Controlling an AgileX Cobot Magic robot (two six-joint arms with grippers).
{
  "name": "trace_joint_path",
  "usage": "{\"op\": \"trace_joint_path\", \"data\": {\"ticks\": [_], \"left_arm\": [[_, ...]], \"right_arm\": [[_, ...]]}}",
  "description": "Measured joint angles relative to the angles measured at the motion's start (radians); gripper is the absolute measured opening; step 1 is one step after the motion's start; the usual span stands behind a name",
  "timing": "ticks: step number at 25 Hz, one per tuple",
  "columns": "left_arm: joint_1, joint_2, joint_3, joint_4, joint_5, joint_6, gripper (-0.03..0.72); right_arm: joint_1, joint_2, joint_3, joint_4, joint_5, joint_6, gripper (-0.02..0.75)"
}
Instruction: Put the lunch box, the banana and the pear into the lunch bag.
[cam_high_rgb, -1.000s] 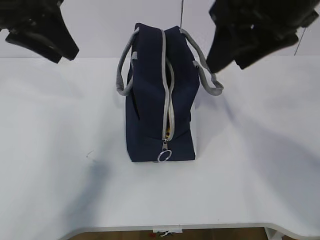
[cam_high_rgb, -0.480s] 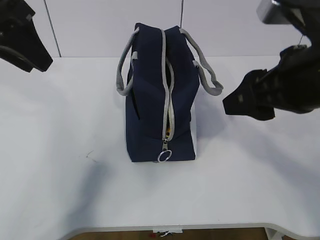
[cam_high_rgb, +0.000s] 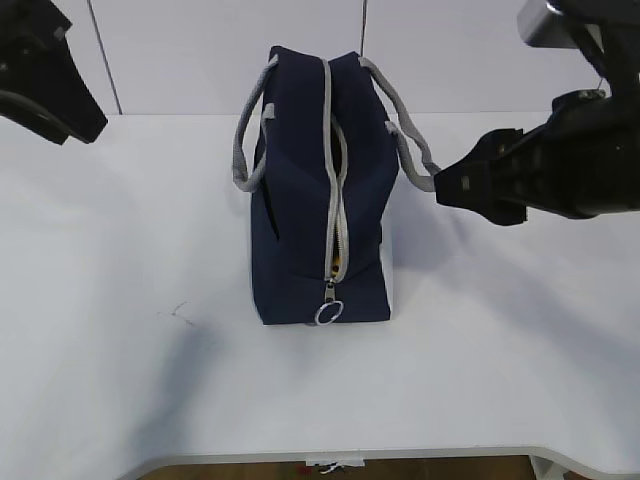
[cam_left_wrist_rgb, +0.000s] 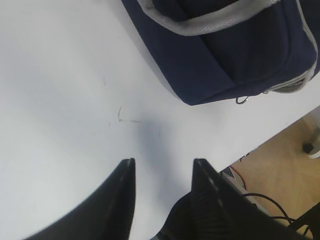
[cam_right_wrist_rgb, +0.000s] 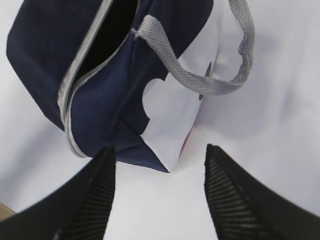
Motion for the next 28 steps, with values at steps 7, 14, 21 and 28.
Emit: {"op": "trace_joint_path", "data": {"ticks": [7, 14, 21, 28], "left_arm": [[0.000, 0.000, 0.000, 0.024, 0.000, 0.000, 0.267], [0.000, 0.000, 0.000, 0.031, 0.000, 0.000, 0.265], [0.000, 0.000, 0.000, 0.035, 0.000, 0.000, 0.253], [0.000, 0.000, 0.000, 0.035, 0.000, 0.000, 0.249]], "right_arm": [[0.004, 0.032, 0.078, 0.026, -0.215, -0.065, 0.456], [0.142, 0.042, 0.157, 0.018, -0.322, -0.220, 0.456], [0.245, 0.101, 0.322, 0.022, -0.677, -0.221, 0.455], [0.245, 0.211, 0.389, 0.033, -0.854, -0.120, 0.455]]}}
